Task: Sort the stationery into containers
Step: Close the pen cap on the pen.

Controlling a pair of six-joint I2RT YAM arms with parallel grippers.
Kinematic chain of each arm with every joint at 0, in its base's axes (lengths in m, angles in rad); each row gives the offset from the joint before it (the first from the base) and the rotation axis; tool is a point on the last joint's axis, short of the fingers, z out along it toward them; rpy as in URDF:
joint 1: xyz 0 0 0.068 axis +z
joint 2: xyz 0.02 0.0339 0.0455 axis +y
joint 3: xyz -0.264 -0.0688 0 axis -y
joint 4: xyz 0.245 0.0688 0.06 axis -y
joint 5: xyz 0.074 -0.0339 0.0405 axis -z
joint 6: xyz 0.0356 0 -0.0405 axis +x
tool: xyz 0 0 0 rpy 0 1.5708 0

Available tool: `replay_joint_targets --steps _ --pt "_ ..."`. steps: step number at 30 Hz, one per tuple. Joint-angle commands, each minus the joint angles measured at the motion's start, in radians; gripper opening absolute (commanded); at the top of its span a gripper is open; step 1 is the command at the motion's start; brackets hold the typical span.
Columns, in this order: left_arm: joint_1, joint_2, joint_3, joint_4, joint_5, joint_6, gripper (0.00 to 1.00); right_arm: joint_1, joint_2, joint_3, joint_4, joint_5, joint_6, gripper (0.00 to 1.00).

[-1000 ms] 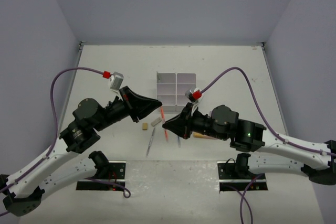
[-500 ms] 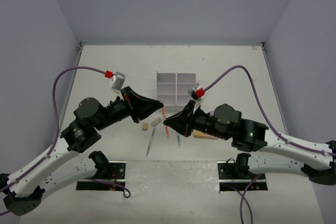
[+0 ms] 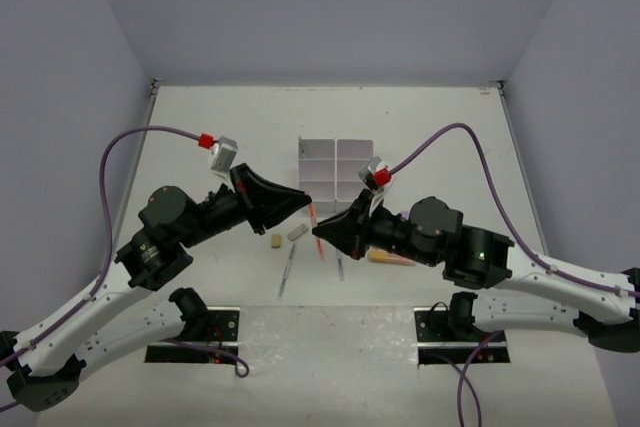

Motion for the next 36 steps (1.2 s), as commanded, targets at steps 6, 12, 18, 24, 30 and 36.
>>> replay_joint_targets --steps 6,12,18,24,30,36 --pt "0.002 0.011 -0.014 0.030 0.072 0.037 0.00 -0.005 -0.038 0.021 0.282 0.055 -0.040 0.00" --pt "0.001 0.022 -0.025 0.030 0.085 0.043 0.00 -0.008 -0.101 -0.020 0.391 0.052 -0.052 0.00" --pt "0.000 0.037 -0.044 0.030 0.102 0.043 0.00 -0.011 -0.085 0.019 0.391 0.043 -0.098 0.00" --pt "0.000 0.013 -0.054 0.033 0.096 0.038 0.00 -0.017 -0.064 0.033 0.396 0.029 -0.102 0.00" --pt "-0.003 0.004 -0.059 0.034 0.104 0.037 0.00 -0.025 -0.060 0.042 0.420 0.024 -0.109 0.00" --pt "-0.018 0.010 -0.077 0.038 0.103 0.037 0.00 -0.042 -0.045 0.075 0.420 0.006 -0.117 0.00"
